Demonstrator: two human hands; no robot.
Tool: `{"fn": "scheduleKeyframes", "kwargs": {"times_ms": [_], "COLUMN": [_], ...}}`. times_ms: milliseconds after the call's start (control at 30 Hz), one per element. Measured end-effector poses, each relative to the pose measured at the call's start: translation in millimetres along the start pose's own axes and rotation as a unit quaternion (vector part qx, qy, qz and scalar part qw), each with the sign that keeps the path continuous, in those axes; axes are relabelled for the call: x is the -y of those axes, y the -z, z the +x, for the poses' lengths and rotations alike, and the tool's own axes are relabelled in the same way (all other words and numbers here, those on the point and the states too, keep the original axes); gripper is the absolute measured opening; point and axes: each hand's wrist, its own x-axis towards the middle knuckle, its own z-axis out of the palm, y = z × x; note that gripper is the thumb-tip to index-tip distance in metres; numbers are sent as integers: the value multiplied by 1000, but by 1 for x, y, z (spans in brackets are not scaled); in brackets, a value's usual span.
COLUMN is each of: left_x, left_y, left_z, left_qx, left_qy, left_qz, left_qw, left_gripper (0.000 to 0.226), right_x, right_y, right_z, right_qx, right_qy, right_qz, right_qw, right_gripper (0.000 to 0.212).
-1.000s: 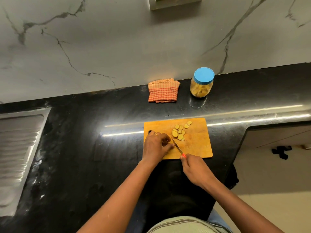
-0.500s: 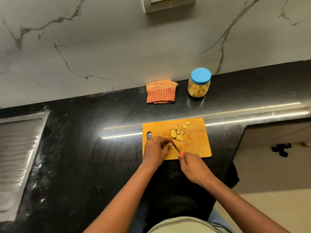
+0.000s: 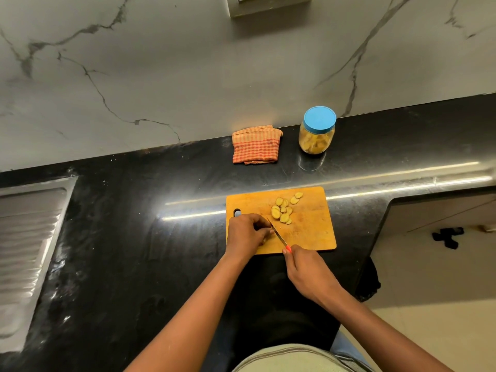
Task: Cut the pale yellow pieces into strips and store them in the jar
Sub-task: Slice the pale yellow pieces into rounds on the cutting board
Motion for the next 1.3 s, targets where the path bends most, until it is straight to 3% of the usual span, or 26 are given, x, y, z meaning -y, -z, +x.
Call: {"fn": "scheduleKeyframes", "kwargs": {"times_ms": [233,900,1300], "left_x": [4,5,9], "left_y": [0,1,3], "left_z": [-1,-4,-4], "left_qx": [11,-9,-1], "left_qy": [11,-1,-69], "left_qz": [-39,-8,14], "left_qw": [999,1000,997], "left_gripper": [28,18,20], "right_x": [-2,6,7], "right_y": [-1,-6,-6], "right_z": [-2,-2,6], "right_qx": [-10,-18,-18], "right_qy": [1,3,7], "right_qz": [0,-28,-53], "right_qw": [1000,999,998], "right_gripper": [32,33,36]}}
